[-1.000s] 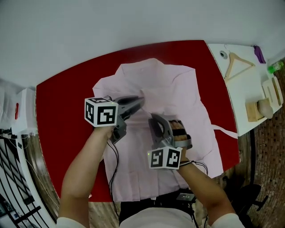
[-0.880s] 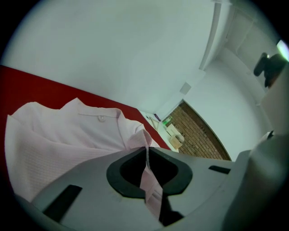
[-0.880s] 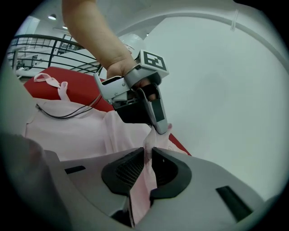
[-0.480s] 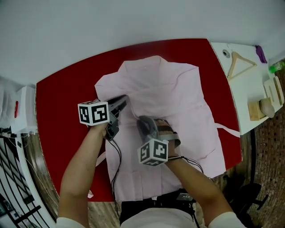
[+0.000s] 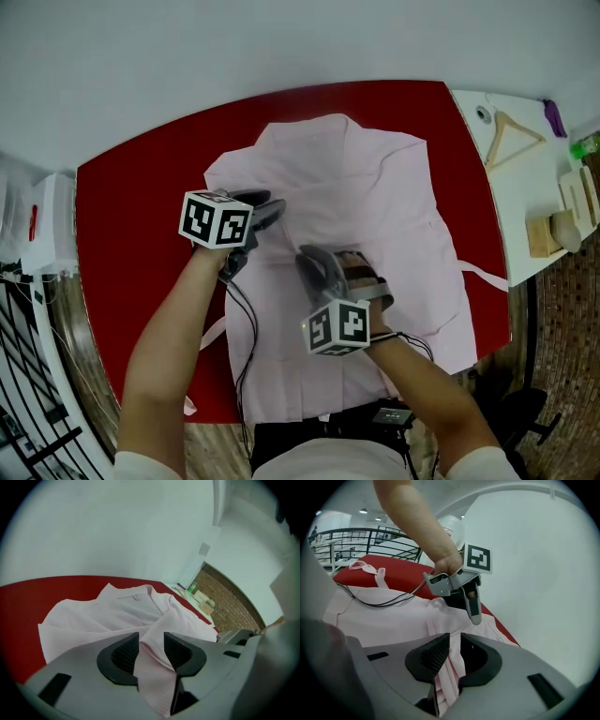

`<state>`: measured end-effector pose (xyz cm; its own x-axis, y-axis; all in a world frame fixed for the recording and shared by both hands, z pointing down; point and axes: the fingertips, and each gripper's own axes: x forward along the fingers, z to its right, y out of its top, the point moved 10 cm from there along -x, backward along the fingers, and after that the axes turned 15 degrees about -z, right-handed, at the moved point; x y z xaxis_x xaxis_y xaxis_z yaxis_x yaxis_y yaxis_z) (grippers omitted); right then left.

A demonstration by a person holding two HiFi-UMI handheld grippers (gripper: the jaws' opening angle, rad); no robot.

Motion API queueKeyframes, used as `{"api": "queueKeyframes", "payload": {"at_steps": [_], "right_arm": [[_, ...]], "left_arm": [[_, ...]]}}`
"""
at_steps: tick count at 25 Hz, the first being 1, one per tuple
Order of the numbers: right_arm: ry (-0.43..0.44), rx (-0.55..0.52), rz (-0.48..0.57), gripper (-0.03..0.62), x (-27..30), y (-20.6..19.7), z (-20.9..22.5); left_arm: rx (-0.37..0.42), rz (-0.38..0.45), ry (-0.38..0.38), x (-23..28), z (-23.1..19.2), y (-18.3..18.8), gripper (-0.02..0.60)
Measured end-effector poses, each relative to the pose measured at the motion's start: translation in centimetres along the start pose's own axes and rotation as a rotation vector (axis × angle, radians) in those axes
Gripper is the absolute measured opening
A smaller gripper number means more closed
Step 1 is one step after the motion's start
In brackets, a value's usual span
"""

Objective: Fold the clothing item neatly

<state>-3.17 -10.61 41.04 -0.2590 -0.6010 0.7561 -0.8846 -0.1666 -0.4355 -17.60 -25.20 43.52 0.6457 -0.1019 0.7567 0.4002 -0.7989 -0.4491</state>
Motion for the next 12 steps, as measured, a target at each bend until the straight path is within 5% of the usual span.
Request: {"api": "queueKeyframes", "payload": {"at_steps": [5, 6, 12], "right_arm": [[-0.020, 0.015, -0.020, 0.054, 0.0, -0.9, 0.8], [-0.020, 0.020, -0.030, 0.052, 0.2, -1.3, 0.9], [0.000, 0.070, -0.113, 0.054, 1.4, -3.7, 1.6]], "left_arm": [[0.034, -0.091, 0.068, 2.2, 0.3, 1.2, 0.136], [0.037, -0.103, 0.069, 2.3, 0.5, 1.3, 0.052], [-0.010, -0.016, 0.101, -0.1, 0.6, 0.4, 0.014]]}}
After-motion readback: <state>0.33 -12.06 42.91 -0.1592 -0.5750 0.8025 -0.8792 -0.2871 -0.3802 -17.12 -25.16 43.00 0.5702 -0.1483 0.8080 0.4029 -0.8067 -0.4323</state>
